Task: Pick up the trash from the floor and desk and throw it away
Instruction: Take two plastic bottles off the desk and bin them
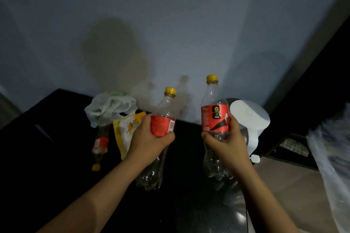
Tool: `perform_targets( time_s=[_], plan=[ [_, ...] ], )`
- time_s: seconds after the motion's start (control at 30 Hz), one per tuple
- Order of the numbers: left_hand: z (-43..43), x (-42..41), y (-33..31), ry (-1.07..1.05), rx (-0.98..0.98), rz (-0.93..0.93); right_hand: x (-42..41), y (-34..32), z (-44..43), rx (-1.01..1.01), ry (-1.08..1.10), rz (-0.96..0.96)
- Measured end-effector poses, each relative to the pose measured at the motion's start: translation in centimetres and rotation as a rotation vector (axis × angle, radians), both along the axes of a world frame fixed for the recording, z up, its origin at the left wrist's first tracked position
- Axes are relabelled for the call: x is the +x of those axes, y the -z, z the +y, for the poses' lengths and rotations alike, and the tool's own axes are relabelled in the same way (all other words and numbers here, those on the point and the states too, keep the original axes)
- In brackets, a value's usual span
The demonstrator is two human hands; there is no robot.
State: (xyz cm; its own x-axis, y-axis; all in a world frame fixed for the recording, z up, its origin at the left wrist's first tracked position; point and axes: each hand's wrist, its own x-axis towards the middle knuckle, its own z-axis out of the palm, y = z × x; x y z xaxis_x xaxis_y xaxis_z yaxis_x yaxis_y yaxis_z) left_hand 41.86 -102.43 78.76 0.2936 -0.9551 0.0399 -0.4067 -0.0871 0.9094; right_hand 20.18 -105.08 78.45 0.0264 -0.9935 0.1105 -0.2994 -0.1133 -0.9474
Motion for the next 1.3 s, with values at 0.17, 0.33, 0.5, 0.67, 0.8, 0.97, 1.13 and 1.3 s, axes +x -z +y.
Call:
perform_targets(
  time_s=[0.17, 0.33, 0.5, 0.67, 0.8, 0.97, 1.13, 1.3],
  plan=[
    [-2.5, 1.5, -4.0, 0.22, -0.122, 0.022, 1.7, -4.4, 1.6, -0.131, 0.199, 0.026],
    [-4.1, -1.4, -6.6, 0.501, -0.214, 0.063, 0.2, -7.1, 6.1, -0.2, 0.419, 0.055],
    [-2.2, -8.3, -8.8, 0.735, -0.285, 0.119, -3.7, -9.3, 13.3, -0.249, 0.68, 0.102],
    [3.2, -15.6, -11.3, 0.981, -0.292, 0.214, -7.1, -11.8, 22.2, -0.29, 0.958, 0.183],
    [9.3, -20.4, -13.0, 1.128, -0.307, 0.277, -8.8, -13.4, 30.2, -0.322, 1.16, 0.214],
    [18.0, -24.4, -13.7, 1.347, -0.243, 0.356, -9.6, -14.5, 40.5, -0.344, 1.358, 0.25],
    [25.4, -25.5, -14.8, 1.447, -0.305, 0.371, -8.7, -15.3, 48.3, -0.376, 1.496, 0.272],
    [30.7, -26.5, -16.4, 1.552, -0.332, 0.382, -7.2, -16.6, 54.1, -0.39, 1.588, 0.318]
  ],
)
